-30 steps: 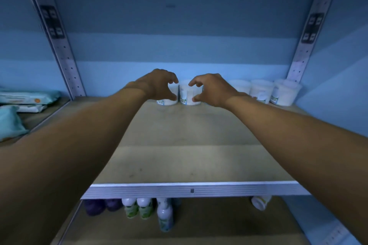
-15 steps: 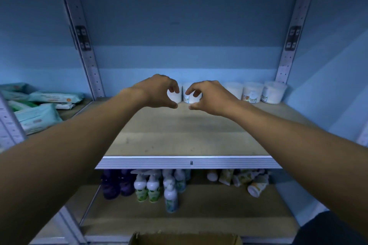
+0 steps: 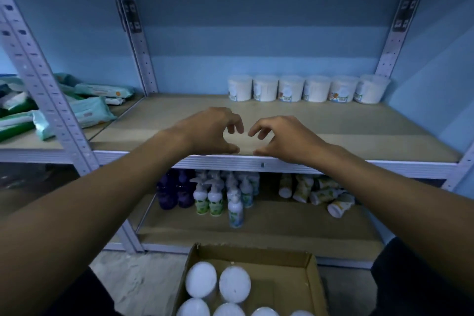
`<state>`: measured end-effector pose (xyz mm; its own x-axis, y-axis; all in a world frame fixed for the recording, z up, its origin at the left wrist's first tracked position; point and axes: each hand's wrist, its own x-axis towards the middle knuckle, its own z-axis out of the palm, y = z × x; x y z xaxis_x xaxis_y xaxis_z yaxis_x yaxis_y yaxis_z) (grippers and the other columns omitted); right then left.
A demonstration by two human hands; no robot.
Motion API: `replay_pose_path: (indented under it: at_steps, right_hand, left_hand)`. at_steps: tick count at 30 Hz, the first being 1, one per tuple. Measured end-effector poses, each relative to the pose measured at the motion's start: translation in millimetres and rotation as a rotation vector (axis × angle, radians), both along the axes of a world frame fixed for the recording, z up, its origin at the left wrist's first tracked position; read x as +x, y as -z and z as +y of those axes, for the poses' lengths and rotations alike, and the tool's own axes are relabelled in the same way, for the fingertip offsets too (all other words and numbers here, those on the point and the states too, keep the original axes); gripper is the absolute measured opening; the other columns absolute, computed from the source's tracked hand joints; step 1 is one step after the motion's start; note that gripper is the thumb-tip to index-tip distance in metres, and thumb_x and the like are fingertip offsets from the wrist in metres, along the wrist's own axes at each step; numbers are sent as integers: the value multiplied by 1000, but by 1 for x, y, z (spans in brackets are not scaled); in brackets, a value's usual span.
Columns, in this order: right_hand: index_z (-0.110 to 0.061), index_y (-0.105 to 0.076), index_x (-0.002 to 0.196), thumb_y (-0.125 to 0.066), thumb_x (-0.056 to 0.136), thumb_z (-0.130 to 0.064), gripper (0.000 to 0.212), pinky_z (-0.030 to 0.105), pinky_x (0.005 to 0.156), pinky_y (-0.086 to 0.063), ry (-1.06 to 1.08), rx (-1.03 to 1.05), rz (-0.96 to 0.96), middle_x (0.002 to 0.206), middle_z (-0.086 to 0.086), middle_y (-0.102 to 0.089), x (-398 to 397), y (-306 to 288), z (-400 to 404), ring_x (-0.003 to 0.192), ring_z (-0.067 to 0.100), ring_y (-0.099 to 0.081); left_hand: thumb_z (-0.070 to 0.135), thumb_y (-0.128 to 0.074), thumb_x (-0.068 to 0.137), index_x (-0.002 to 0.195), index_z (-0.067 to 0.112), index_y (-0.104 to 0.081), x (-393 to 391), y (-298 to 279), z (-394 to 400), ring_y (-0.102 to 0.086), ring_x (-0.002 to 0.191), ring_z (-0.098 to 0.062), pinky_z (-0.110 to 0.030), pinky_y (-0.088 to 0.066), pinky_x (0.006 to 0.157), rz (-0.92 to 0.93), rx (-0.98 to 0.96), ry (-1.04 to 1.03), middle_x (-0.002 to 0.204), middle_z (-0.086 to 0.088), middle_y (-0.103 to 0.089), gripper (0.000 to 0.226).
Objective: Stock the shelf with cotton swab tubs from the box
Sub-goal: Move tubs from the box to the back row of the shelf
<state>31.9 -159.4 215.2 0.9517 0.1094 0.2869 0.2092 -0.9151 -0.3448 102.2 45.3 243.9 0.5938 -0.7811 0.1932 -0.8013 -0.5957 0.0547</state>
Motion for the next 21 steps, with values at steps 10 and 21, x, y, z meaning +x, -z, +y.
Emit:
replay_pose_path:
  at_steps: [10, 21]
  right_hand:
    - [-28, -72, 107, -86, 72, -35, 39, 24, 74, -51, -56, 14, 124, 87, -9, -71, -19, 63, 27, 83, 8, -64]
    - [-30, -64, 117, -82, 78, -41, 44, 39, 82, -57, -39, 88, 444, 108, -5, -64, -23, 183, 52, 99, 14, -61]
  left_hand:
    - [40, -77, 77, 112, 22, -65, -26, 77, 33, -53, 83, -11, -31, -49, 79, 168, 59, 1, 103, 3, -64, 41]
    - [37, -77, 82, 141, 20, -49, -24, 199, 54, -54, 118, -23, -32, -48, 94, 511, 199, -195, 141, -3, -51, 68]
